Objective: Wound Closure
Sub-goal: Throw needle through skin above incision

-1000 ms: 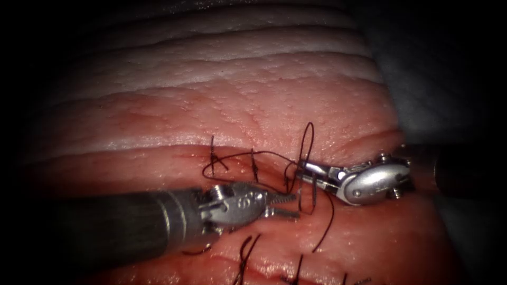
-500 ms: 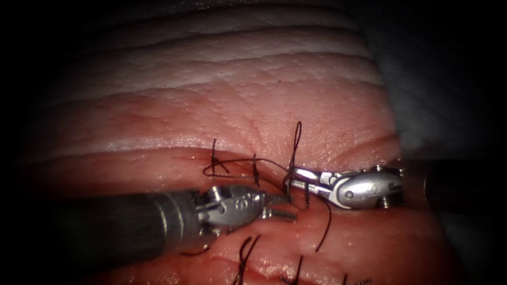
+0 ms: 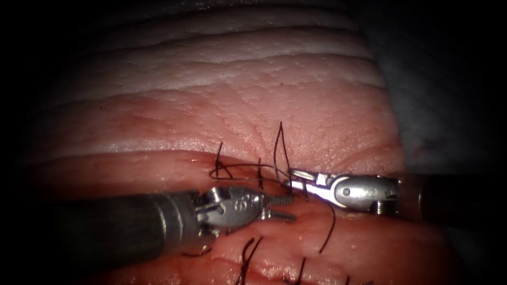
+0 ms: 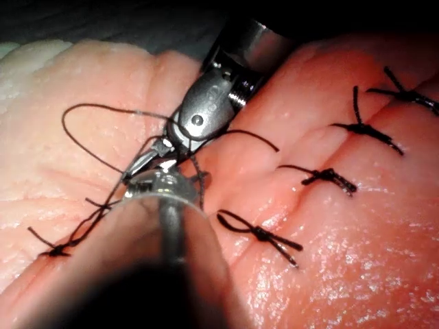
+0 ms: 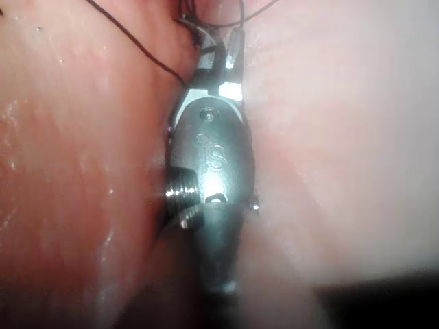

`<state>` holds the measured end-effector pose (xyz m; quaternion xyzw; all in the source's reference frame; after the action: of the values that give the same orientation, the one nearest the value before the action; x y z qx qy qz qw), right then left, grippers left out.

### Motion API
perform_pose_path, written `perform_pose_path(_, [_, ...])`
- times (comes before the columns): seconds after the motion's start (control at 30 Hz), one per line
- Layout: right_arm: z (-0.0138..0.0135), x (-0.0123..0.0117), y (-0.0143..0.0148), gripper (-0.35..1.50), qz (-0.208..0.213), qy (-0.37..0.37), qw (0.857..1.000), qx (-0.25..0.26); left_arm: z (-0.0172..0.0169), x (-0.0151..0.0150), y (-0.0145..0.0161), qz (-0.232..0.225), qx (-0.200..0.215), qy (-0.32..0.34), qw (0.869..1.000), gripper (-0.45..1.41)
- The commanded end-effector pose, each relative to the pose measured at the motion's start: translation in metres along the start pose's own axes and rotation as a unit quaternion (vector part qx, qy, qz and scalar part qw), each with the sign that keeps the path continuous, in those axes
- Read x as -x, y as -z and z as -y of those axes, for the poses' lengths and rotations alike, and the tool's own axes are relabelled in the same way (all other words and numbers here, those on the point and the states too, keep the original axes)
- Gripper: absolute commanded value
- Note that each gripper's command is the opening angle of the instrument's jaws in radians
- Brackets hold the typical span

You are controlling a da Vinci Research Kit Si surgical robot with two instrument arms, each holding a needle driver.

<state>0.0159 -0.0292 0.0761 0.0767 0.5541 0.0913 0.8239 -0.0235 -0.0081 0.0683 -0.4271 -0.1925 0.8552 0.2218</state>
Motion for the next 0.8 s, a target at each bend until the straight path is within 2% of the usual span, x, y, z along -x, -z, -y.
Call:
perform_pose_path(0.03, [0.0005, 0.0000, -0.0001, -0.35, -0.017, 0.004, 1.000, 0.009, 0.0002, 0.0000, -0.0007, 0.000, 0.000, 0.000, 1.000, -0.05])
perform_pose_path(0.07, [0.0005, 0.0000, -0.0001, -0.35, -0.017, 0.004, 1.000, 0.009, 0.0002, 0.0000, -0.0007, 0.000, 0.000, 0.000, 1.000, -0.05])
perform_pose_path(0.17, [0.0002, -0.0023, 0.0010, -0.35, -0.031, 0.067, 0.996, 0.055, 0.0002, 0.0001, -0.0007, 0.000, 0.001, -0.001, 1.000, -0.05])
perform_pose_path(0.2, [0.0002, -0.0023, 0.0010, -0.35, -0.031, 0.067, 0.996, 0.055, 0.0002, 0.0001, -0.0007, 0.000, 0.001, -0.001, 1.000, -0.05])
perform_pose_path(0.33, [-0.0011, -0.0055, 0.0021, -0.35, -0.034, 0.138, 0.987, 0.078, 0.0002, 0.0001, -0.0006, 0.000, 0.001, -0.001, 1.000, -0.05])
perform_pose_path(0.43, [-0.0017, -0.0066, 0.0026, -0.35, -0.025, 0.168, 0.982, 0.087, 0.0000, 0.0001, -0.0006, 0.000, 0.001, -0.001, 1.000, -0.05])
perform_pose_path(0.53, [-0.0017, -0.0065, 0.0028, -0.35, -0.021, 0.174, 0.981, 0.088, 0.0000, 0.0001, -0.0005, 0.000, 0.001, -0.001, 1.000, -0.05])
perform_pose_path(0.8, [-0.0010, -0.0046, 0.0015, -0.35, -0.015, 0.169, 0.983, 0.068, -0.0002, 0.0000, -0.0006, -0.001, -0.001, 0.000, 1.000, -0.06])
